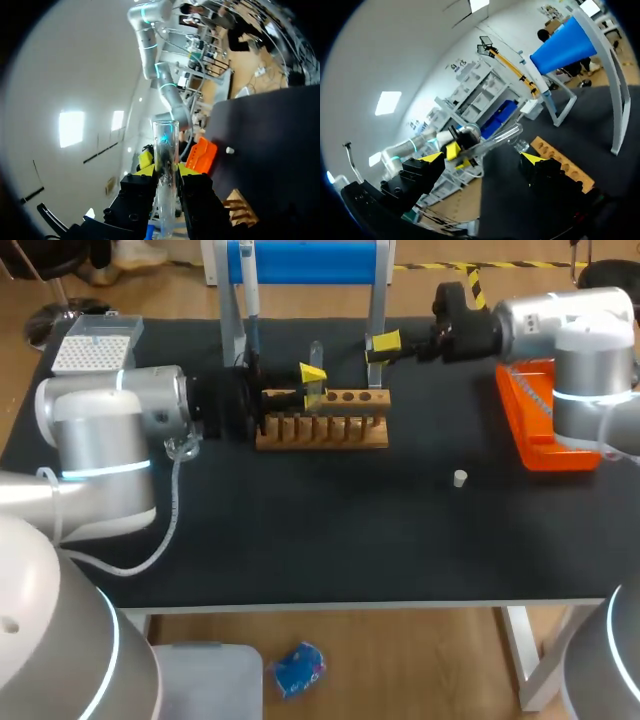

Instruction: Invert the test tube, pick up the pipette, mount the tip to pipette, aspirate from beaker and dispense into the tube, eject the tip, return the pipette, and cap with the stopper.

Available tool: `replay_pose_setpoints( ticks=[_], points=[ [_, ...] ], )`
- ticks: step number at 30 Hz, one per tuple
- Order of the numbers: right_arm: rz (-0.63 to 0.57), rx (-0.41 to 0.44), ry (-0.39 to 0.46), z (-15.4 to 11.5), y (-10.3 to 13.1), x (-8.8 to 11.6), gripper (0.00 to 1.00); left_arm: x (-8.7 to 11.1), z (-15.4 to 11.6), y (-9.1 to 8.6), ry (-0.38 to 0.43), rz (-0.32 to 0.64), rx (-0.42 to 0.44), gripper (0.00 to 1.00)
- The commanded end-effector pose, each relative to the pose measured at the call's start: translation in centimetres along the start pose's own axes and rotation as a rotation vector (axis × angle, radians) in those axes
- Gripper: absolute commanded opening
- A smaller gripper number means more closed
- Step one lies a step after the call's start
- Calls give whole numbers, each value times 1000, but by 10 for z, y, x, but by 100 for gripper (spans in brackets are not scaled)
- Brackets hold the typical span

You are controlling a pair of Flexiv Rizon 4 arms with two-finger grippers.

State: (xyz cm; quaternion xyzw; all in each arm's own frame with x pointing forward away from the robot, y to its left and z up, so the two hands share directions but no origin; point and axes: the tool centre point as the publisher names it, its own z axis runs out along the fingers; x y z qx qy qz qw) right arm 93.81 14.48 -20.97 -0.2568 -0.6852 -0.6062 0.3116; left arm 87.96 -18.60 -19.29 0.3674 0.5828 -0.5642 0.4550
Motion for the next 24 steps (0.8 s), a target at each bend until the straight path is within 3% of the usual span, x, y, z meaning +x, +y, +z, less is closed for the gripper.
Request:
replay_pose_setpoints(
  ticks=[1, 2, 3, 5, 18, 19, 20, 21, 23, 24],
  points=[
    [-509, 235, -494, -12, -11, 10, 100, -23, -4, 0, -7, -391, 6, 0],
    [-639, 321, -575, -14, -18, 7, 100, -24, -4, -1, 23, -483, -7, 0],
    [-702, 373, -596, -16, -25, 3, 100, -23, -4, -2, 49, -534, -4, 0],
    [-687, 365, -596, -20, -30, -1, 100, -30, -4, 0, 37, -480, -9, 0],
    [-687, 365, -596, -20, -30, -1, 100, -30, -4, 0, 37, -480, -9, 0],
    [-743, 403, -620, -20, -32, -6, 100, -34, -2, 2, 31, -543, 47, 0],
    [-781, 416, -618, -21, -34, -10, 100, -40, -3, 3, -8, -587, 47, 0],
    [-803, 409, -604, -24, -37, -13, 100, -43, -4, 6, 47, -706, 20, 0],
    [-855, 426, -566, -28, -44, -17, 100, -51, -4, 9, 20, -734, 35, 0],
    [-879, 436, -538, -30, -46, -18, 100, -52, -2, 12, 80, -809, 26, 0]
  ],
)
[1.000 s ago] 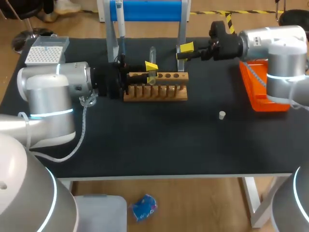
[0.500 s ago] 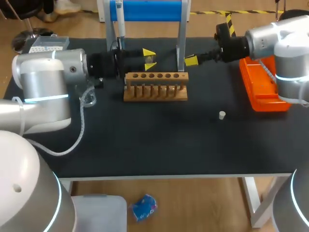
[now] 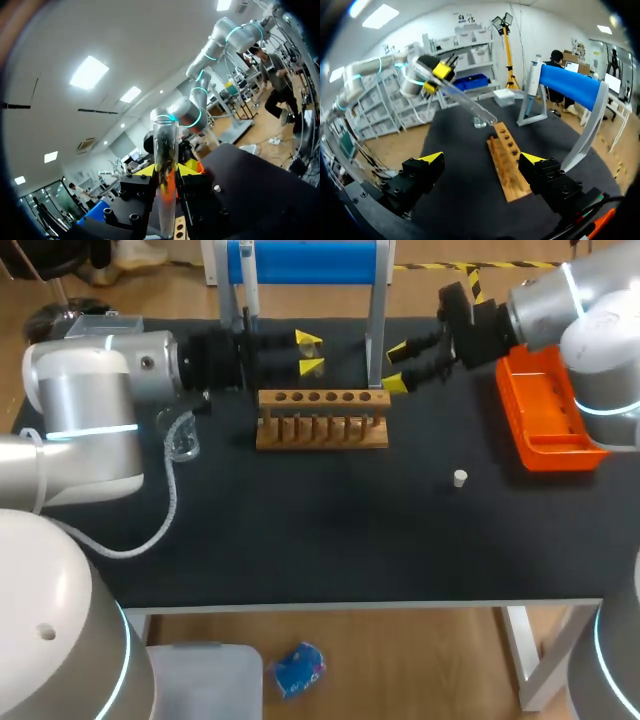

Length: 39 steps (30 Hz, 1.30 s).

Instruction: Invert the test tube, pick up the pipette, mount the tip to pipette, aspirate from beaker and dispense into the tube, eject the tip, return the pipette, and cap with the stopper.

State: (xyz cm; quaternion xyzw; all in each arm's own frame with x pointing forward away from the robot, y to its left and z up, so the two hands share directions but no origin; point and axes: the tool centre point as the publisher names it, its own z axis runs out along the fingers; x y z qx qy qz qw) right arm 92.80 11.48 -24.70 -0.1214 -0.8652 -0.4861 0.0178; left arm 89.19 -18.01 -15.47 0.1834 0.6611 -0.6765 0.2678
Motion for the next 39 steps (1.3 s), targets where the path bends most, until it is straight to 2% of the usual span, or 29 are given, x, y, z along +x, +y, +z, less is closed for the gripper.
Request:
replay_pose_setpoints(
  ticks=[1, 3, 5, 6, 21, 22, 24, 30, 32, 39],
  points=[
    [-335, 75, -113, -3, -11, 7, 100, -18, 1, 4, 73, -263, 40, 0],
    [-404, 67, -45, -4, -18, 8, 100, -20, 4, 5, 125, -347, 24, 0],
    [-466, 70, 46, -3, -24, 8, 100, -19, 8, 10, 149, -419, 64, 0],
    [-466, 70, 46, -3, -24, 8, 100, -18, 10, 12, 172, -422, 53, 0],
    [-466, 70, 46, -3, -24, 8, 100, -17, 13, 12, 172, -407, 68, 0],
    [-463, 52, 59, -2, -28, 4, 100, -18, 14, 13, 168, -402, 65, 0],
    [-460, 73, 48, 1, -35, -4, 100, -19, 16, 15, 171, -403, 54, 0],
    [-466, 28, 76, 4, -49, -21, 100, -22, 21, 29, 171, -464, 20, 0],
    [-485, -10, 98, 5, -53, -25, 100, -23, 22, 37, 171, -510, 5, 0],
    [-481, -16, 96, 14, -62, -38, 100, -30, 22, 53, 146, -550, -12, 0]
  ],
)
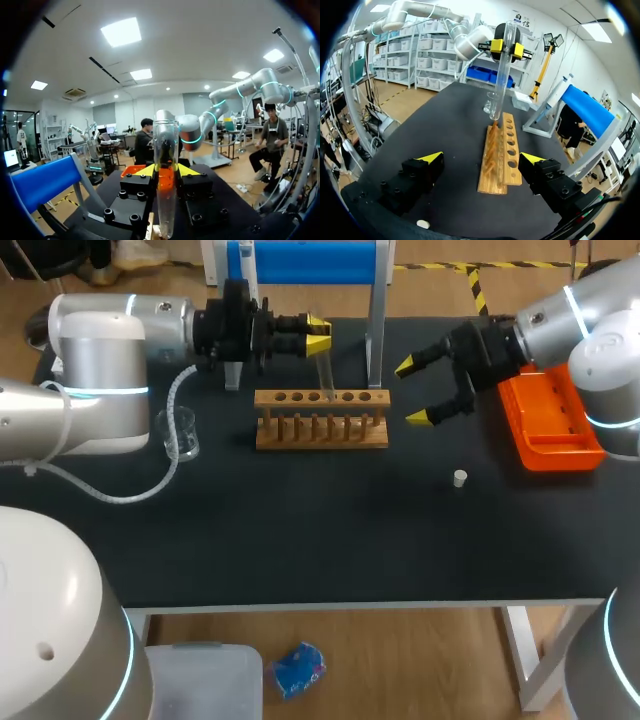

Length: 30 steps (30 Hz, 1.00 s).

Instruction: Invert the test tube, pick up the pipette, mount the tip to pipette, aspirate from beaker and dispense into the tube, eject the tip, return the pipette, and cap with the stopper.

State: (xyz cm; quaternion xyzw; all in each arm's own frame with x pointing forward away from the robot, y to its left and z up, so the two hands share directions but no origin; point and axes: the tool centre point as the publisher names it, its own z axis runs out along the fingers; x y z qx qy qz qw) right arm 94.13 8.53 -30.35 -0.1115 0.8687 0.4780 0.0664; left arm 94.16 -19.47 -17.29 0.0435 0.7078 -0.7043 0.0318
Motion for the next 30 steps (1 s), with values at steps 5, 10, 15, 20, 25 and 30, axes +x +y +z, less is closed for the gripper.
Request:
replay_pose_setpoints(
  ticks=[5, 10, 15, 20, 25, 30],
  points=[
    [21, -55, 27, 13, -17, -12, 100, -15, 5, 10, -8, -24, -11, 0],
    [30, -89, 39, 16, -20, -13, 100, -21, 6, 16, -33, -52, -19, 0],
    [42, -109, 60, 18, -25, -14, 100, -25, 7, 20, -43, -68, -25, 0],
    [69, -159, 77, 19, -29, -17, 100, -29, 8, 22, -51, -69, -29, 0],
    [76, -187, 100, 21, -34, -18, 100, -31, 9, 26, -61, -72, -38, 0],
    [68, -197, 102, 21, -35, -18, 100, -35, 9, 29, -82, -53, -41, 0]
  ],
)
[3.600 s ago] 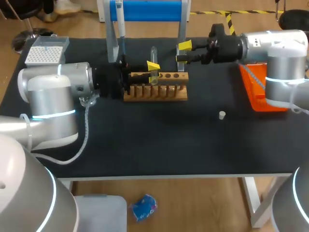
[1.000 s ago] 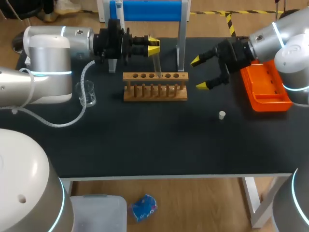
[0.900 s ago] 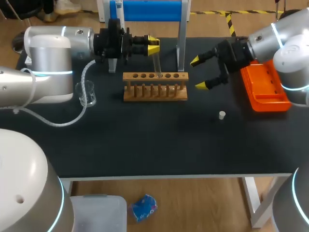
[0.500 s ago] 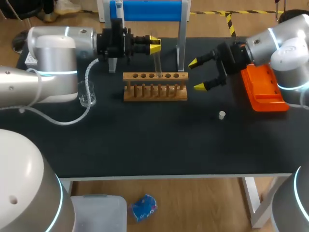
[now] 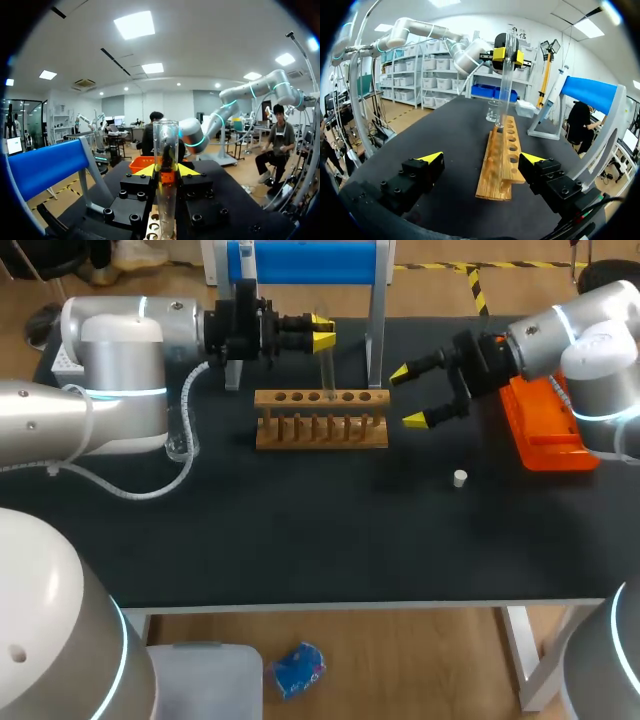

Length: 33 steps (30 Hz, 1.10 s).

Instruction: Invert the test tube, pick up the pipette, mount the tip to pipette, aspirate from beaker and dispense into the tube, eject the tip, return the pipette, and cap with the stopper.

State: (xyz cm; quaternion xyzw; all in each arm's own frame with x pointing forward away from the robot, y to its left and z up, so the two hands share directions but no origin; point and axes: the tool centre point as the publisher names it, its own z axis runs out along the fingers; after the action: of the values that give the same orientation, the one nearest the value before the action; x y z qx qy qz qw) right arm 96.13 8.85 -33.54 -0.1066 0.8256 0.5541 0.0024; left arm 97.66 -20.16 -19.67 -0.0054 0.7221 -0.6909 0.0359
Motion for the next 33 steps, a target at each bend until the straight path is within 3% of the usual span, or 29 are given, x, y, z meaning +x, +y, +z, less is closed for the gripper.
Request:
replay_pose_setpoints(
  ticks=[1, 33],
  points=[
    [-1, -9, 19, 0, -5, -5, 100, -3, 3, 1, -12, 17, 2, 0],
    [-1, -9, 19, 0, -5, -5, 100, -22, 6, 23, -31, 61, -43, 0]
  ],
)
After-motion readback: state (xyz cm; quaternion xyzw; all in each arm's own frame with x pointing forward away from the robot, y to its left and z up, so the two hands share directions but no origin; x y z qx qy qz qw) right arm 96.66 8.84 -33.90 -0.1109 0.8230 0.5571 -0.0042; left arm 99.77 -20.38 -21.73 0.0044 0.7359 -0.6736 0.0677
